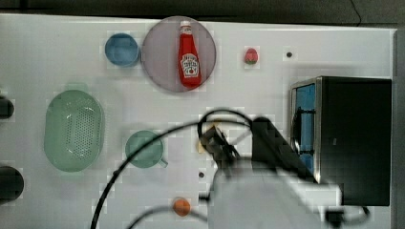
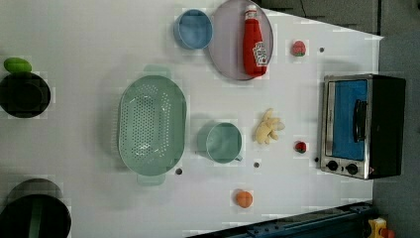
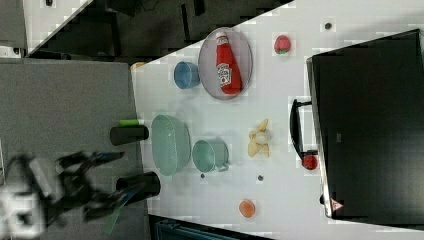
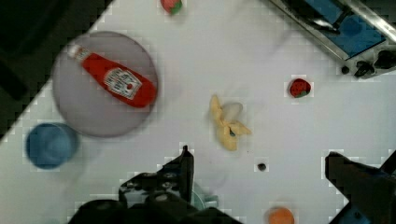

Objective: Pick banana from table and place on oven.

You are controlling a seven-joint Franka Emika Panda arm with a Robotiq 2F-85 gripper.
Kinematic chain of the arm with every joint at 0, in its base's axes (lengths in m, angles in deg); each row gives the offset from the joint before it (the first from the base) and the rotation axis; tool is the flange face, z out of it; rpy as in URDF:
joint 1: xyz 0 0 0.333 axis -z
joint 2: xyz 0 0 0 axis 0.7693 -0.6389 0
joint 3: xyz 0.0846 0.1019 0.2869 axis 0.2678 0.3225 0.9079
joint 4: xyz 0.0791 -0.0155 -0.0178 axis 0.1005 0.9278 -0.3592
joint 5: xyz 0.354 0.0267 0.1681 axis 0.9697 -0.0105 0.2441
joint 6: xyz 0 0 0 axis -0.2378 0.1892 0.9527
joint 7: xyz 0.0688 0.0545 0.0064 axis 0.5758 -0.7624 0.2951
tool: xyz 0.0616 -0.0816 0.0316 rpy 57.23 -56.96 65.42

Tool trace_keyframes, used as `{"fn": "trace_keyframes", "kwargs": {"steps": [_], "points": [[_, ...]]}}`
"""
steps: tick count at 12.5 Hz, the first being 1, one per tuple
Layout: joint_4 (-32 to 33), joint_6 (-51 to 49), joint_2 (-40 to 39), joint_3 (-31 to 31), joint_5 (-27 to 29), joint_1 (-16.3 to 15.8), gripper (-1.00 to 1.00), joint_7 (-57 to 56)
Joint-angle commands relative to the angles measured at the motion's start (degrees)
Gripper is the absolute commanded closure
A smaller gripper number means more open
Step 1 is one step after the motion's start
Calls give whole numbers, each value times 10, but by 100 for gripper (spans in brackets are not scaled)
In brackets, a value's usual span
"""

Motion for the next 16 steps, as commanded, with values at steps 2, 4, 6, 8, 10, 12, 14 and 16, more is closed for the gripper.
{"fn": "trace_keyframes", "kwargs": {"steps": [2, 4, 6, 8, 10, 12, 14, 16], "points": [[67, 65, -127, 11, 9, 2, -100, 20], [80, 127, -176, 11, 9, 2, -100, 20], [96, 186, -222, 11, 9, 2, -100, 20], [117, 254, -263, 10, 10, 2, -100, 20], [143, 329, -296, 10, 10, 2, -100, 20], [173, 396, -318, 10, 10, 2, -100, 20], [203, 441, -334, 9, 10, 2, -100, 20], [224, 478, -352, 9, 10, 2, -100, 20]]}}
